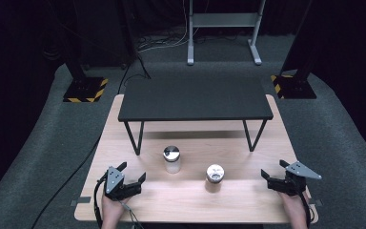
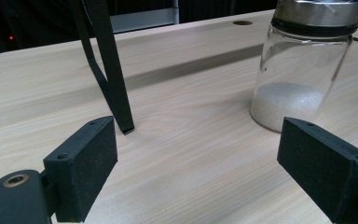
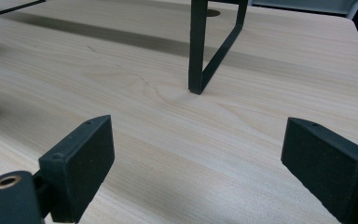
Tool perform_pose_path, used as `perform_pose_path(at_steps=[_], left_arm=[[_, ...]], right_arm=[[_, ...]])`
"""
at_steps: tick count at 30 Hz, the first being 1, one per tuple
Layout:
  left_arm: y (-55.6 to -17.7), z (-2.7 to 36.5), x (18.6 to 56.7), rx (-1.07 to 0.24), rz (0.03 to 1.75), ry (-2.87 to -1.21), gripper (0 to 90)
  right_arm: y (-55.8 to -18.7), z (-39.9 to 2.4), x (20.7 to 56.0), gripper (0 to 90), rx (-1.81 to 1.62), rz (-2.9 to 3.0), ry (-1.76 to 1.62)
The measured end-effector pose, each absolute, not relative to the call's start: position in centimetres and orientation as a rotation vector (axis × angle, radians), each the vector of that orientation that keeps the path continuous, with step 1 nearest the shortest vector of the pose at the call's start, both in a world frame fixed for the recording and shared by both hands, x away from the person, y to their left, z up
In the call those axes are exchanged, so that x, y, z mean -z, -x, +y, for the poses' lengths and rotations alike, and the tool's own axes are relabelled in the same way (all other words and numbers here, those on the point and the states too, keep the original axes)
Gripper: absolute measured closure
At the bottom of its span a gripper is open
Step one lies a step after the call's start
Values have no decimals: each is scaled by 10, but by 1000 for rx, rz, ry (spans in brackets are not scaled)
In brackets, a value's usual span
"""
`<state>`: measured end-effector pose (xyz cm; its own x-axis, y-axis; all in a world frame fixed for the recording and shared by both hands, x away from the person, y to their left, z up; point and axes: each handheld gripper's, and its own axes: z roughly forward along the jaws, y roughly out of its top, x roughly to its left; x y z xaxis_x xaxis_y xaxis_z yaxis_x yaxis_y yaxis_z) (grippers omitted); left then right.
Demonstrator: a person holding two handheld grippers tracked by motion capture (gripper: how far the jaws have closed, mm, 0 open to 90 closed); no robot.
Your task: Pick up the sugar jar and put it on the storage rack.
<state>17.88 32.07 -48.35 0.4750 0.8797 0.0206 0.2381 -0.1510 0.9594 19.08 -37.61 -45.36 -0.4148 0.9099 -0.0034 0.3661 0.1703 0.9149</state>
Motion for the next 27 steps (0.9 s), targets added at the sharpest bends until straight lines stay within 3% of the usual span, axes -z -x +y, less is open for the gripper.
perform_pose_path(at_steps=[27], left_arm=[[-179, 320, 483, -758, 982, -1665, 110]], right_arm=[[-191, -376, 454, 81, -1216, 1874, -1205]])
